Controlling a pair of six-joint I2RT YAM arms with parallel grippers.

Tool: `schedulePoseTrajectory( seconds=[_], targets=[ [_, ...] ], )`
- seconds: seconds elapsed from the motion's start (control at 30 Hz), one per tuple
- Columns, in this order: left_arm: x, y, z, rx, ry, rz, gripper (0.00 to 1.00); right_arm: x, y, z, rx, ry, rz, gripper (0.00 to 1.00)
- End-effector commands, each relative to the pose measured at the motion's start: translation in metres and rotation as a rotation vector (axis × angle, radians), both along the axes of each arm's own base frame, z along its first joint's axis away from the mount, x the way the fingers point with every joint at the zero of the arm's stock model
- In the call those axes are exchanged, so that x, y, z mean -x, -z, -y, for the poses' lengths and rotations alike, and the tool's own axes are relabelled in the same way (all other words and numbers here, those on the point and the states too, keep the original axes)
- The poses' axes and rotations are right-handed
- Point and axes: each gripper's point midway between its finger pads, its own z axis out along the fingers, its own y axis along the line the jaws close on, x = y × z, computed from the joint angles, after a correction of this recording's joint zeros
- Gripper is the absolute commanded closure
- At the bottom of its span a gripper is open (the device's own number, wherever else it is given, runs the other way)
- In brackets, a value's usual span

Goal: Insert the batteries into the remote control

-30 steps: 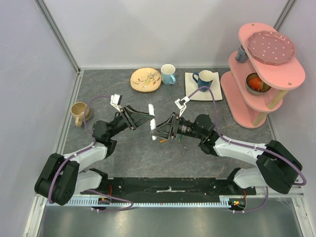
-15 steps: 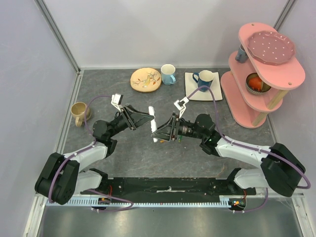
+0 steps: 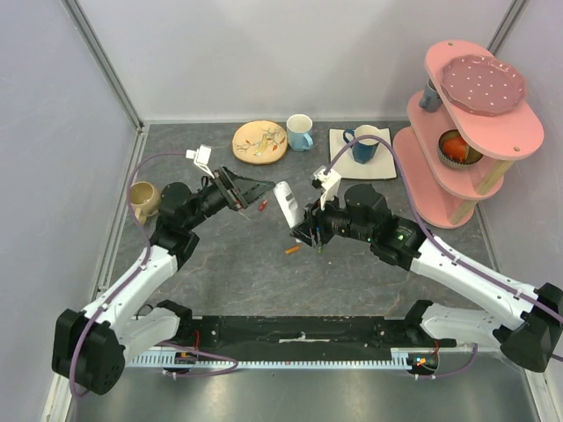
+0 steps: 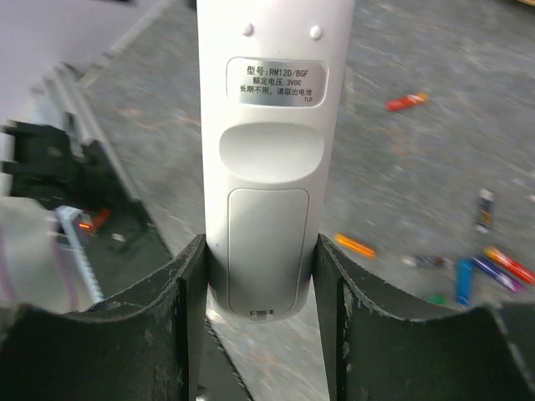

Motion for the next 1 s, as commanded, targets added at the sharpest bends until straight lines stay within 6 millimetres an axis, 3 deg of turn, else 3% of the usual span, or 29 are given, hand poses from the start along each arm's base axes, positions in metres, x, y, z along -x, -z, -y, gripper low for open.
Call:
schedulePoseTrajectory(
  seconds=[0.0, 0.2, 0.4, 0.57, 0.97],
  targets=[
    [-0.013, 0.034, -0.016, -0.279, -0.193, -0.061, 0.01, -0.024, 0.028, 0.05, 0.362, 0.16, 0.127, 0.7],
    [-0.001, 0.045, 0.003, -0.367, -0.21, -0.097, 0.01, -0.034, 0.023, 0.052, 0.411, 0.22, 0.158, 0.7],
    [0.013, 0.047, 0.025, -0.36, -0.186, -0.087, 0.01, -0.027, 0.022, 0.04, 0.404, 0.186, 0.161, 0.69],
    [0.011, 0.047, 0.035, -0.334, -0.17, -0.098, 0.01, -0.022, 0.024, 0.034, 0.404, 0.172, 0.154, 0.69],
    [0.009, 0.054, 0.062, -0.346, -0.155, -0.117, 0.23, -0.015, 0.025, 0.025, 0.395, 0.166, 0.145, 0.69]
  ],
)
